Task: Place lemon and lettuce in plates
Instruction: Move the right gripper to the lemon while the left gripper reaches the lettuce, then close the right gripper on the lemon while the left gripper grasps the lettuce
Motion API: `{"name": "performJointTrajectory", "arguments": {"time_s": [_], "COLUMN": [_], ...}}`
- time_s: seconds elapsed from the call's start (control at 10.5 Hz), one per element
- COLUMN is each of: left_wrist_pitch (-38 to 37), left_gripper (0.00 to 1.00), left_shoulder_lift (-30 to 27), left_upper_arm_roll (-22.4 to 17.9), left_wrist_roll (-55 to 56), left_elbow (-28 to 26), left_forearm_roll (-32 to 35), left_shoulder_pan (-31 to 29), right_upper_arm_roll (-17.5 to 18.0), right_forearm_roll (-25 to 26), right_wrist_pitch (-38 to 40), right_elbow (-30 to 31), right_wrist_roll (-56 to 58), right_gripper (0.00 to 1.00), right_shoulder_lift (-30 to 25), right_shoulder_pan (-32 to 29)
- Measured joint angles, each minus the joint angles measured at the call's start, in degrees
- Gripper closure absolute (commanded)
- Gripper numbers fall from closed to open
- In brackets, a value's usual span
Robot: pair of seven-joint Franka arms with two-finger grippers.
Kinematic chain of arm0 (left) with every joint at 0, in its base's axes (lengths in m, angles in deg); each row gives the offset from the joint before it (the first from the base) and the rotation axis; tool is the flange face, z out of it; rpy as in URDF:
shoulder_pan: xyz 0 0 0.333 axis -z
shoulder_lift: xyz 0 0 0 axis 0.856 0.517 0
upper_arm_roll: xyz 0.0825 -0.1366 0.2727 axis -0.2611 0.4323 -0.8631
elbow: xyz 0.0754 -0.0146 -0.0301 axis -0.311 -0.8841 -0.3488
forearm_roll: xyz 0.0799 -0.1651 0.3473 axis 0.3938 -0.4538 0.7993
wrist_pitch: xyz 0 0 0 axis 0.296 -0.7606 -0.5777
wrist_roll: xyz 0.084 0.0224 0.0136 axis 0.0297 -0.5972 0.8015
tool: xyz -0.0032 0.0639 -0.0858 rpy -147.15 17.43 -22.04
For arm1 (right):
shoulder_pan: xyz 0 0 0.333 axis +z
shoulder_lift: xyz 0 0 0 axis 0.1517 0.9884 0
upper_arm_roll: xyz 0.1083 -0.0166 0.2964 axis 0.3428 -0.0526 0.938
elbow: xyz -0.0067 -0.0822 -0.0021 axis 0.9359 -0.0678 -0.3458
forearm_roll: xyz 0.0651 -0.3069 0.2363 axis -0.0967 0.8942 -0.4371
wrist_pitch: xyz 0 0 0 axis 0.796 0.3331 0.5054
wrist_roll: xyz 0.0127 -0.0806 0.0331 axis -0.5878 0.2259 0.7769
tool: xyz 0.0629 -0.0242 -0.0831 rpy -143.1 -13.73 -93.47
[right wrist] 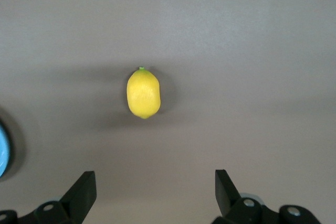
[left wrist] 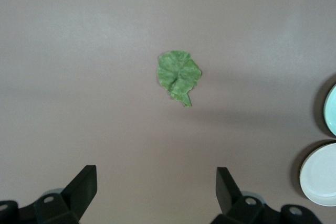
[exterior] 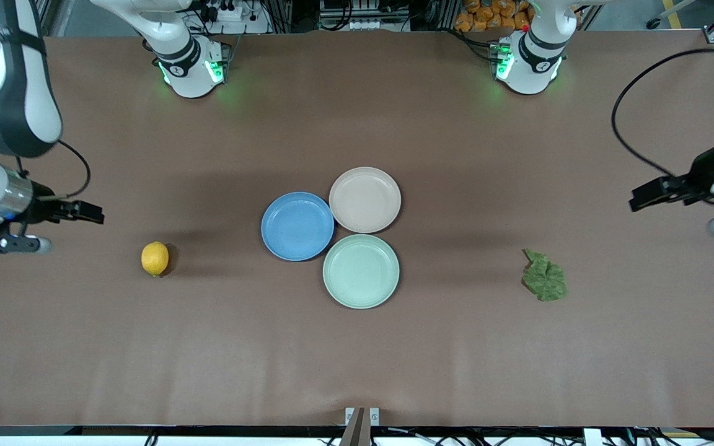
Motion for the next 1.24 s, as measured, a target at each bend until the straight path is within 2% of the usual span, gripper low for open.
{"name": "performJointTrajectory", "arguments": {"time_s": [0.19, 0.57, 0.95, 1.05, 1.14, 1.24], "left_wrist_pitch": [1.31, 8.91, 19.07, 20.55, 21.20, 21.78], "left_gripper": [0.00, 0.00, 0.00, 0.00, 0.00, 0.00], "left_shoulder_lift": [4.52, 14.43, 24.25, 25.65, 26.42, 27.06], "left_upper_arm_roll": [0.14, 0.17, 0.23, 0.25, 0.27, 0.27], "left_wrist_roll": [-0.08, -0.11, -0.22, -0.26, -0.28, -0.28], "left_elbow": [-0.24, -0.90, -1.44, -1.52, -1.54, -1.75], "left_forearm_roll": [-0.02, -0.02, -0.02, -0.02, -0.01, -0.01], "left_shoulder_pan": [0.82, 1.62, 2.16, 2.39, 2.74, 3.05], "right_upper_arm_roll": [0.06, 0.48, 1.43, 1.53, 1.55, 1.56], "right_forearm_roll": [-0.03, -0.39, -4.18, -4.27, -4.28, -4.28], "right_wrist_pitch": [-7.45, -26.41, -34.11, -36.13, -37.97, -39.11], "right_elbow": [1.51, 10.82, 13.04, 13.30, 13.73, 13.95], "right_wrist_roll": [-0.03, -0.21, -1.19, -1.34, -1.44, -1.49], "right_gripper": [0.00, 0.00, 0.01, 0.14, 0.42, 0.59], "right_shoulder_lift": [4.51, 9.28, 12.72, 13.55, 14.40, 15.15], "right_shoulder_pan": [0.00, 0.04, 0.06, 0.06, 0.06, 0.06]}}
